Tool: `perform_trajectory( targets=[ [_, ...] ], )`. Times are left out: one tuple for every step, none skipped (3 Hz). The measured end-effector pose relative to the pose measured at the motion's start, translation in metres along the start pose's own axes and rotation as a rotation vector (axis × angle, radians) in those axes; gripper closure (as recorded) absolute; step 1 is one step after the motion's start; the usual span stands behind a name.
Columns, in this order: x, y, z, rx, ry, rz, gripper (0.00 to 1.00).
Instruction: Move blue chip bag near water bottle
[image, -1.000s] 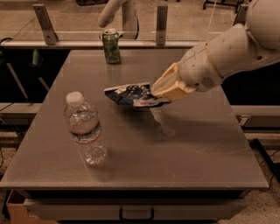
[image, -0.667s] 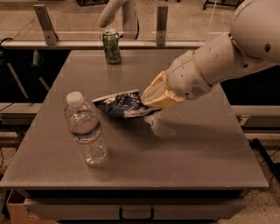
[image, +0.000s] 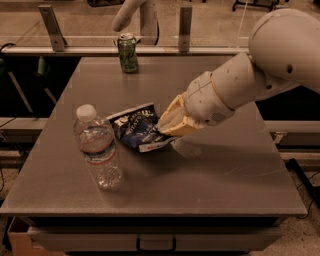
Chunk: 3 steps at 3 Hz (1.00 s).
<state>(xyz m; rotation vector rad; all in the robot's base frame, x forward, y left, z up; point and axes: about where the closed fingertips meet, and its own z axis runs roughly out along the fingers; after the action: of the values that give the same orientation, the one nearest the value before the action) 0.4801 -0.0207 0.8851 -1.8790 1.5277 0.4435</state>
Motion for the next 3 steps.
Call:
perform_trajectory(
  targets=[
    [0.006, 0.005, 0.004, -0.012, 0.013, -0.003, 0.59],
    [0.016, 0.014, 0.001, -0.011, 0.020, -0.002, 0.36],
    [0.040, 0.030, -0.014, -0.019, 0.023, 0.006, 0.13]
  ],
)
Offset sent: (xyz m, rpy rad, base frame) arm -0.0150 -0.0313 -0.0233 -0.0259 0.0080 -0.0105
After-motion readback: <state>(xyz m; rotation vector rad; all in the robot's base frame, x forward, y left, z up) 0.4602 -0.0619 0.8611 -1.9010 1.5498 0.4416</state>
